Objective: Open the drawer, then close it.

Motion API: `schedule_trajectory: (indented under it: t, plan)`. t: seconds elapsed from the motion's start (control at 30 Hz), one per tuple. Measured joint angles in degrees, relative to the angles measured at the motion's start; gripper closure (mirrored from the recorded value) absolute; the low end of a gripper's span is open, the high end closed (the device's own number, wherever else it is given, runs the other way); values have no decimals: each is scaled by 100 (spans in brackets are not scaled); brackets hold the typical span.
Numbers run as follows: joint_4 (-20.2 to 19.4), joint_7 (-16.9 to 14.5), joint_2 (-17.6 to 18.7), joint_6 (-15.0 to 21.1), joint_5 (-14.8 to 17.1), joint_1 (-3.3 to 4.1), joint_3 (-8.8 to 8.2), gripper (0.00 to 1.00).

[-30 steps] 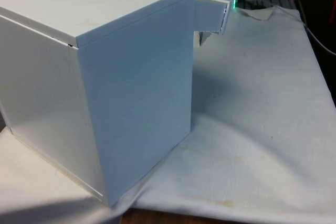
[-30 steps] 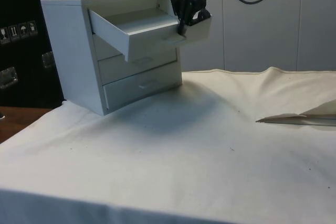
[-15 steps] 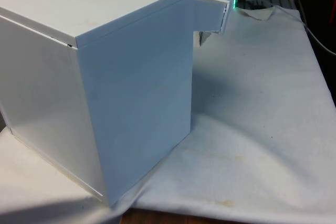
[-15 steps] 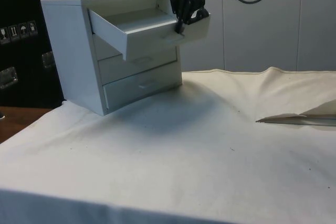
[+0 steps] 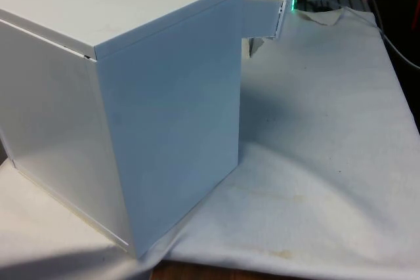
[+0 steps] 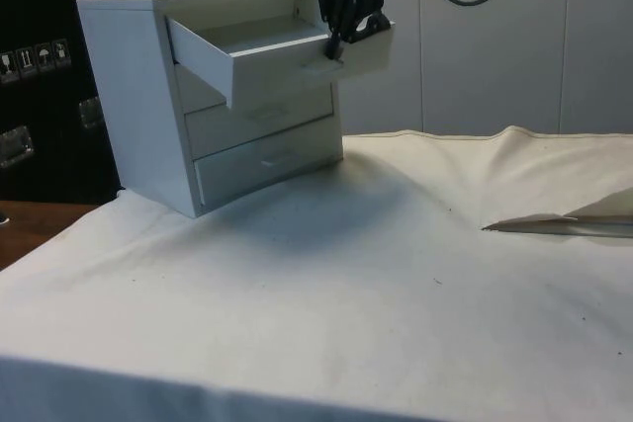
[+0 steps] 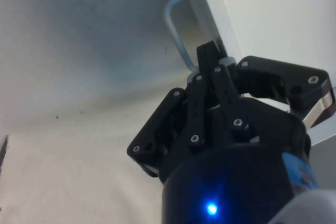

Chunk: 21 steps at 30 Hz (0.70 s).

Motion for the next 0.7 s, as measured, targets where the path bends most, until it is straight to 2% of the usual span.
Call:
schedule_trajectory:
  t: [0.3,0.7]
  plan:
    - [92,-40,57,183,0,0,-92,100]
    - [241,-103,57,223,0,0,-166,100]
